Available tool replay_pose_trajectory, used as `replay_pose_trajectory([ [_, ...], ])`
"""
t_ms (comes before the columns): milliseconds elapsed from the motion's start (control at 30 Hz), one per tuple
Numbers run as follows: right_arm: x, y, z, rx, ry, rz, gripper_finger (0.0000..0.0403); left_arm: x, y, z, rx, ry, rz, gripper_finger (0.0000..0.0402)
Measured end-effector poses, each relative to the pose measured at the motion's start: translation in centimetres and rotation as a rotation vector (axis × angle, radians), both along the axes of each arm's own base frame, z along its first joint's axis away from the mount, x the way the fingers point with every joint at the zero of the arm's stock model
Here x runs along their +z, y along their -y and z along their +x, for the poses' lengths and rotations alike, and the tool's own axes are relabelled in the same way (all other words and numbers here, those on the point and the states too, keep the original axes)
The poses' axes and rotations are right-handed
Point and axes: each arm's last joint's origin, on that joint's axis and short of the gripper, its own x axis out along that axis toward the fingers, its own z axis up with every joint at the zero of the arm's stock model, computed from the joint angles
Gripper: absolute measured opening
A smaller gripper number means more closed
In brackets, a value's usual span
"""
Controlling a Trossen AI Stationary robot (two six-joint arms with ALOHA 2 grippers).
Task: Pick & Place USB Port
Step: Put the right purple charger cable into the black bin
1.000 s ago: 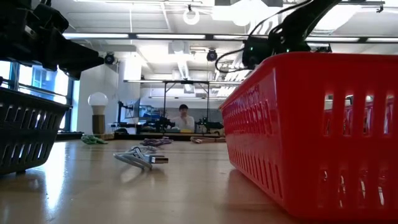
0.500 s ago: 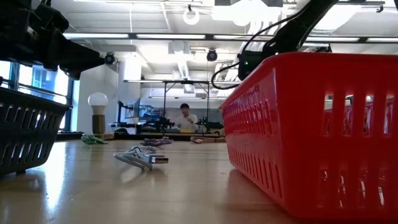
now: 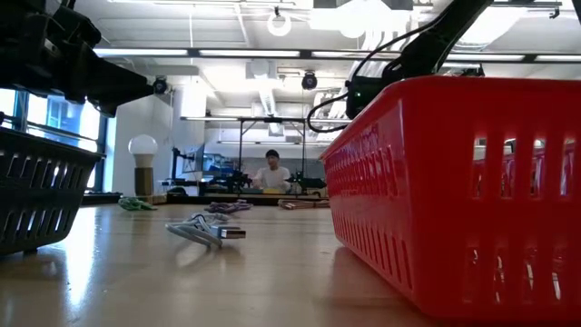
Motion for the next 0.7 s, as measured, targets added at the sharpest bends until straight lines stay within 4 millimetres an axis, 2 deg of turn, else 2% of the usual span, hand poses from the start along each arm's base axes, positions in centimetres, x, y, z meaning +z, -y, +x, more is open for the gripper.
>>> replay_pose_trajectory([
  [133, 0.0, 0.0, 0.0, -0.001, 0.001, 0.000, 0.0036, 0.0, 0.0, 0.0, 0.000, 0.001, -0.009, 0.0136],
  [200, 0.1, 0.0, 0.1, -0.005, 0.005, -0.005, 0.0015, 0.0, 0.0, 0.0, 0.001, 0.000, 0.001, 0.0136],
  [467, 0.7, -0.9, 0.2, -0.017, 0.011, -0.027, 0.0007, 0.0, 0.0, 0.0, 0.005, -0.001, 0.023, 0.0136],
  [700, 5.0, -3.7, 1.3, 0.059, 0.149, -0.049, 0.0006, 0.1, 0.0, 0.0, 0.013, 0.025, -0.087, 0.0136],
])
